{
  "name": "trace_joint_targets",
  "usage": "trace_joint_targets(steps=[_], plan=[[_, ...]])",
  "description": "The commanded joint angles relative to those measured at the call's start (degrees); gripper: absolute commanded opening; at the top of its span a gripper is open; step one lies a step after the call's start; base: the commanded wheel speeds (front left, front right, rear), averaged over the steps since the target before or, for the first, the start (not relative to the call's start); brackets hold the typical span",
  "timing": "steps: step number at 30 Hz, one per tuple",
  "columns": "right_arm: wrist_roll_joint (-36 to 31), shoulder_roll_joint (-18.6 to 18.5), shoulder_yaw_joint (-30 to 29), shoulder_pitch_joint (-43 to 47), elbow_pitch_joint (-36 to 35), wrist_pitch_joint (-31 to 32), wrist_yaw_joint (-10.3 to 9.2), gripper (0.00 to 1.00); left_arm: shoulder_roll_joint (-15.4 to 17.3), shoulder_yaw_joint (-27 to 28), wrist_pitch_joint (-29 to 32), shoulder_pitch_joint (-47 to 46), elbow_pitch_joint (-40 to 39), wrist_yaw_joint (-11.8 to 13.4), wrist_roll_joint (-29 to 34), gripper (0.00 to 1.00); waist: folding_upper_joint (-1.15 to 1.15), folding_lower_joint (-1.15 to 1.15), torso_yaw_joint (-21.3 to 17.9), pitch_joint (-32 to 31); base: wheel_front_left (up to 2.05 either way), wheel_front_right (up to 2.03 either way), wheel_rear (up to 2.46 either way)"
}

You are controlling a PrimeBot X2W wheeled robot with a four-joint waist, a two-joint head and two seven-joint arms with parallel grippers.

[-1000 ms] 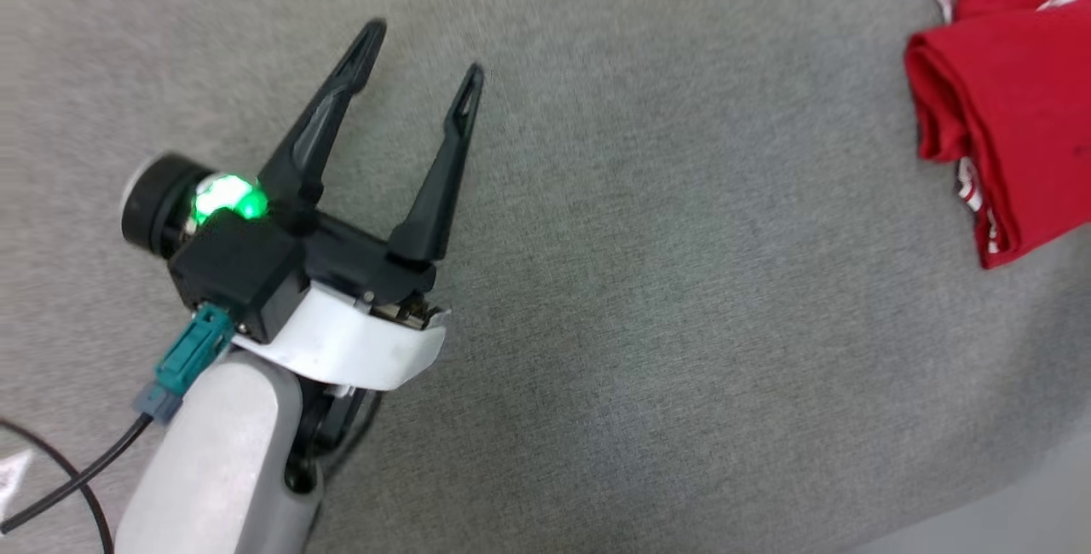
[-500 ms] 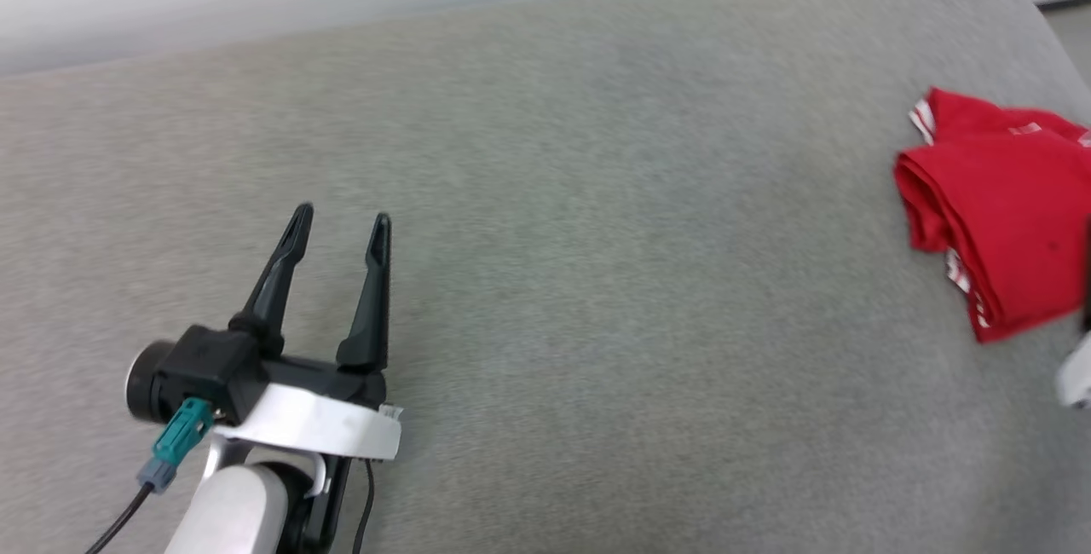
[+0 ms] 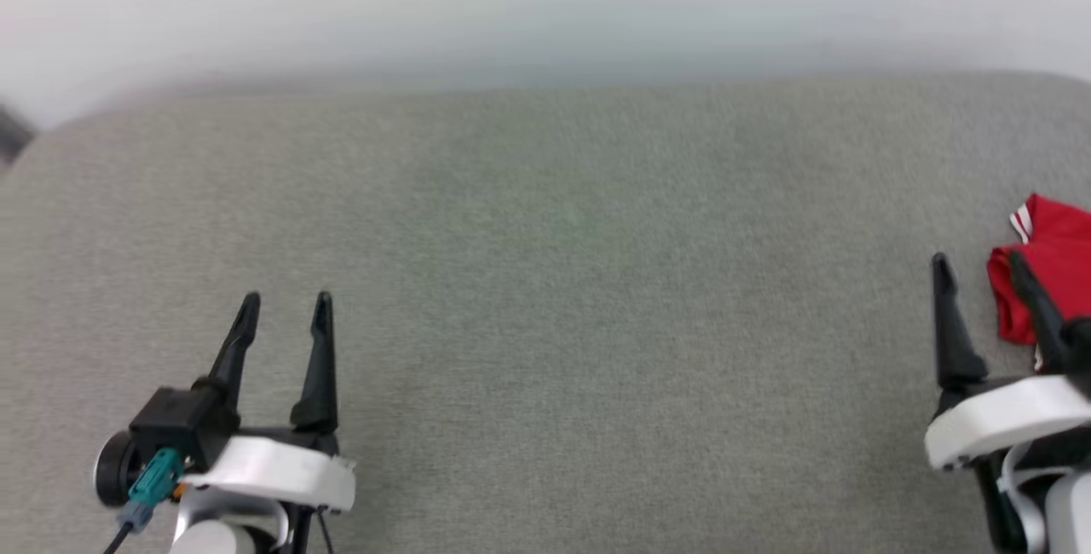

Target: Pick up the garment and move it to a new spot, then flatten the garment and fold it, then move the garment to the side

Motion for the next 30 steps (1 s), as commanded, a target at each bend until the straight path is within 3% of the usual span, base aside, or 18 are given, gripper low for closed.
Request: trace_joint_targets(steps=[1, 14, 30], plan=[[-0.4, 0.8, 0.7, 1.9, -2.0, -0.1, -0.06, 1.00, 0.5, 0.5, -0.4, 1.1, 0.6, 0.2, 0.1, 1.00, 0.00, 0.01, 1.5, -2.3, 0.00, 0.00, 0.00], [-0.9, 4.2, 2.0, 15.5, -16.1, 5.9, -0.07, 1.00, 0.7, -1.4, -0.8, 6.2, 3.2, -0.5, 0.3, 1.00, 0.00, 0.01, 0.9, -7.9, 0.00, 0.00, 0.00], [-1.3, 5.7, 1.9, 16.9, -17.2, 6.8, -0.06, 1.00, 0.8, -1.3, -1.0, 6.1, 4.9, -0.5, -0.3, 1.00, 0.00, 0.01, 0.3, -8.5, 0.00, 0.00, 0.00]])
